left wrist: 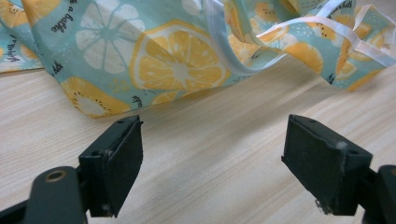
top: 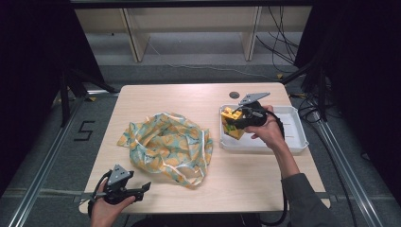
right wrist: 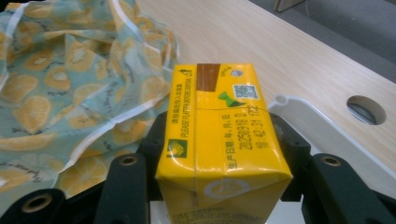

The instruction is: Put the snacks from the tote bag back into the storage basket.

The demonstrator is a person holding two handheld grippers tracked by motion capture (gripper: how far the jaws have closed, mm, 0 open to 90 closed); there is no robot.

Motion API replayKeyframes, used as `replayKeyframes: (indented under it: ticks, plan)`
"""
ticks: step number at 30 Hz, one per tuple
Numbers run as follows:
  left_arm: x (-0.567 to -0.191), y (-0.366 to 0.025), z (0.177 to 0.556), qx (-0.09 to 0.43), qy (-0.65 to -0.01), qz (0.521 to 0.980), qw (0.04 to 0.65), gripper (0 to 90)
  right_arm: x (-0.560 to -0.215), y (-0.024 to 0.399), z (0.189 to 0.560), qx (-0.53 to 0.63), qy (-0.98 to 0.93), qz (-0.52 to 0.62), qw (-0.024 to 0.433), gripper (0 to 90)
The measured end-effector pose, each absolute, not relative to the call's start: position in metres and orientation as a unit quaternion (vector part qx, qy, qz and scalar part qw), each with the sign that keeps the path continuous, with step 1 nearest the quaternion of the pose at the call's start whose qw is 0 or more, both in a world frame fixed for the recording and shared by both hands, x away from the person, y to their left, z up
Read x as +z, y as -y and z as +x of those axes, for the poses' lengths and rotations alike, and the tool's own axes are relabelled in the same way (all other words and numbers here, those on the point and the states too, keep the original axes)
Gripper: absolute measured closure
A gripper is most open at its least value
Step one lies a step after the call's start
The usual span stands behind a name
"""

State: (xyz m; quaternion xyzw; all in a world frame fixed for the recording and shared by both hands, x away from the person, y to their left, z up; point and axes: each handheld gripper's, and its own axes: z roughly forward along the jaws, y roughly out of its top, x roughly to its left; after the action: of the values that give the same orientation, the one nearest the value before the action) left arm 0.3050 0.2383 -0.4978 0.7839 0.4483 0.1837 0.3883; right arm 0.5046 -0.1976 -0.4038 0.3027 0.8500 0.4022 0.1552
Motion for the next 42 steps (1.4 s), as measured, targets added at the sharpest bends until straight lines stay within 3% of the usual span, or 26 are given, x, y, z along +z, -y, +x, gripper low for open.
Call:
replayKeyframes:
  ticks: [11, 42]
  plan:
    - [-0.498, -0.237, 0.305, 0.184, -0.448, 0.782, 0.392, 19.4, -0.418, 0.200, 0.512, 0.411, -0.842, 0.308, 0.164, 51.6]
    - [-0.497, -0.237, 0.304, 0.185, -0.439, 0.787, 0.391, 19.4, -0.441, 0.197, 0.515, 0.394, -0.857, 0.304, 0.133, 51.5]
